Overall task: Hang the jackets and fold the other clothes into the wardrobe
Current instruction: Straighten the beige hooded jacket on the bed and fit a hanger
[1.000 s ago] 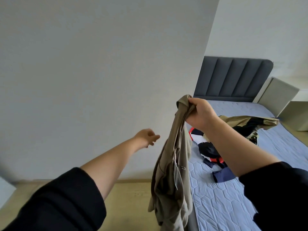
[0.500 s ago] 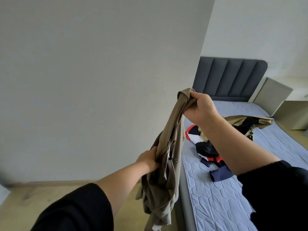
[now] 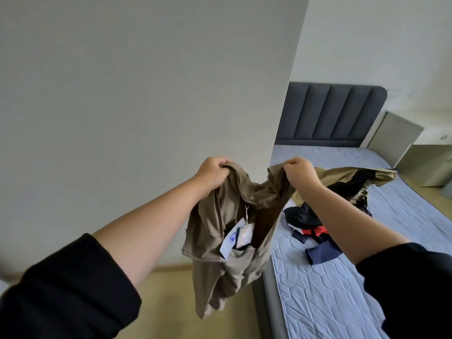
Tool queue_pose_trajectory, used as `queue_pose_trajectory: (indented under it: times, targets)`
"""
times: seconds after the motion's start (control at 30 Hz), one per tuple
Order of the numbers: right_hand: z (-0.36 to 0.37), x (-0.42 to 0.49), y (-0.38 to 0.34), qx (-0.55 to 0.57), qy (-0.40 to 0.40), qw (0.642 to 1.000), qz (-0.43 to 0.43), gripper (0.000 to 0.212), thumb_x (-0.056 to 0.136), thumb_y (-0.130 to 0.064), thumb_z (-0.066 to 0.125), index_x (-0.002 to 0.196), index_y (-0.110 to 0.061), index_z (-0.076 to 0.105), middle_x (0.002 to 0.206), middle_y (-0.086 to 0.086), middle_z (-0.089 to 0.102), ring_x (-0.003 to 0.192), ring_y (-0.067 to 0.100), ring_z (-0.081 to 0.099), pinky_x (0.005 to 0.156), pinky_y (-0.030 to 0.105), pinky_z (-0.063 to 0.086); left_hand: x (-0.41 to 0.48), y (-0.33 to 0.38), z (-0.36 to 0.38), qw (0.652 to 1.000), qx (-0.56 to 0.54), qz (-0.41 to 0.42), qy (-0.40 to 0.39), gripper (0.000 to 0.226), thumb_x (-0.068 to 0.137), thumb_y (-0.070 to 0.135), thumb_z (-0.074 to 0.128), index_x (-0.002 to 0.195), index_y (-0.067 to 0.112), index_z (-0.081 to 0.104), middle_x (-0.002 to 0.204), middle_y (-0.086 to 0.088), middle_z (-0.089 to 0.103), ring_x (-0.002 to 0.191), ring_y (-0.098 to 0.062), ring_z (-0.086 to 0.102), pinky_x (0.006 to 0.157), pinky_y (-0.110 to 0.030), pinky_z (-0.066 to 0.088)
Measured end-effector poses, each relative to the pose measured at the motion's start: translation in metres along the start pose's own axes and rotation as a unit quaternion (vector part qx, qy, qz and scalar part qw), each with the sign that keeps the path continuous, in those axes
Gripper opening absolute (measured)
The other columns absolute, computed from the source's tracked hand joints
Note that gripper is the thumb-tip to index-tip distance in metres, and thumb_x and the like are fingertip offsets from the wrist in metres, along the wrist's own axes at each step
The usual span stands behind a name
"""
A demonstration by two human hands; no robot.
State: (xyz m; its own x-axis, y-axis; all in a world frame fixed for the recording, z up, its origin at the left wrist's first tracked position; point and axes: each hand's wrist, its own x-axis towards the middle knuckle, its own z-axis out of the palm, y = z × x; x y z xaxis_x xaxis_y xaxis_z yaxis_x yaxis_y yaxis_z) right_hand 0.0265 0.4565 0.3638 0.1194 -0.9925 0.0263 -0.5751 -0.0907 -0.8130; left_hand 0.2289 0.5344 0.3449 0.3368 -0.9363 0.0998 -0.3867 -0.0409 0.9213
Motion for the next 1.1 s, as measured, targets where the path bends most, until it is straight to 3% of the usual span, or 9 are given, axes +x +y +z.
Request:
queue_pose_trajectory:
  times: [0.13,0.2,0.33,0.47,0.57,0.7,0.83,0.93,1.1]
  targets:
    - [0.012,-0.012,0.003,-0.028,-0.064,0.995,-0.065,0.033,0.091,-0.009,0.051,0.123,-0.012,0.051,0.112,0.001,0.055,0.094,0.014,0.055,0.075,0.029,0.050,0.005,0.020,0.004,1.000,0.001,0.008,0.005,0.030,0.085,0.001,0.048,0.081,0.022,0.070,0.079,0.000,0.068,0.073,-0.012,0.058,0.068,-0.018,0.045]
    - [0.023,-0.020,-0.001,-0.045,-0.126,0.985,-0.113,0.035,0.087,-0.011,0.058,0.122,-0.014,0.053,0.114,0.000,0.056,0.104,0.015,0.055,0.085,0.028,0.047,0.006,0.026,0.006,1.000,0.007,0.011,0.003,0.031,0.086,0.003,0.048,0.079,0.023,0.069,0.071,0.006,0.065,0.067,-0.008,0.057,0.058,-0.011,0.043]
    - [0.048,-0.037,-0.005,-0.061,-0.188,0.972,-0.126,0.032,0.079,-0.031,0.069,0.103,-0.024,0.048,0.091,-0.010,0.057,0.080,0.006,0.056,0.061,0.019,0.041,0.005,0.031,0.011,0.999,-0.038,0.000,0.014,0.031,0.085,0.001,0.049,0.075,0.022,0.069,0.071,0.008,0.065,0.066,-0.005,0.058,0.056,-0.009,0.044]
    - [0.060,-0.036,-0.006,-0.095,-0.082,0.983,-0.133,0.016,0.081,-0.019,0.058,0.072,-0.021,0.046,0.068,-0.003,0.054,0.069,0.023,0.053,0.051,0.028,0.032,0.005,0.030,0.009,0.997,-0.070,0.011,-0.009,0.030,0.084,-0.001,0.053,0.077,0.023,0.070,0.078,0.010,0.068,0.075,0.000,0.060,0.061,-0.003,0.044]
    - [0.046,-0.024,-0.003,-0.185,-0.002,0.973,-0.134,0.008,0.079,-0.007,0.048,0.077,-0.014,0.050,0.074,0.006,0.058,0.074,0.032,0.054,0.056,0.031,0.038,0.007,0.025,-0.006,0.994,0.090,0.058,-0.023,0.016,0.081,0.007,0.066,0.078,0.022,0.070,0.068,0.009,0.061,0.065,-0.003,0.055,0.057,-0.009,0.041]
    - [0.028,-0.010,0.006,-0.323,0.049,0.924,-0.199,0.009,0.082,-0.003,0.048,0.086,-0.011,0.050,0.068,0.006,0.053,0.064,0.030,0.050,0.052,0.029,0.034,0.007,0.010,-0.023,0.898,0.434,0.067,-0.020,0.020,0.080,-0.002,0.056,0.072,0.016,0.056,0.076,0.001,0.053,0.075,-0.022,0.052,0.056,-0.027,0.034]
    - [0.027,-0.004,0.007,-0.479,0.041,0.839,-0.255,0.011,0.087,-0.005,0.048,0.082,-0.014,0.044,0.057,-0.001,0.037,0.052,0.020,0.040,0.045,0.026,0.022,0.006,0.002,-0.030,0.856,0.515,0.041,0.013,0.027,0.078,-0.007,0.044,0.087,0.012,0.061,0.083,-0.003,0.054,0.077,-0.022,0.050,0.062,-0.027,0.038]
    - [0.022,0.002,0.005,-0.491,0.022,0.847,-0.202,0.020,0.087,-0.006,0.048,0.070,-0.014,0.042,0.061,-0.001,0.043,0.051,0.016,0.040,0.044,0.025,0.026,0.011,-0.008,-0.043,0.836,0.549,0.004,0.008,0.030,0.081,-0.005,0.046,0.097,0.011,0.065,0.095,-0.006,0.061,0.083,-0.024,0.057,0.067,-0.030,0.046]
    - [0.020,0.002,0.006,-0.511,0.017,0.841,-0.180,0.013,0.084,-0.003,0.048,0.077,-0.014,0.047,0.061,0.000,0.044,0.053,0.018,0.042,0.045,0.026,0.028,0.011,-0.019,-0.055,0.826,0.558,-0.070,0.024,0.016,0.081,0.000,0.049,0.075,0.012,0.058,0.071,-0.002,0.053,0.061,-0.018,0.049,0.052,-0.027,0.037]
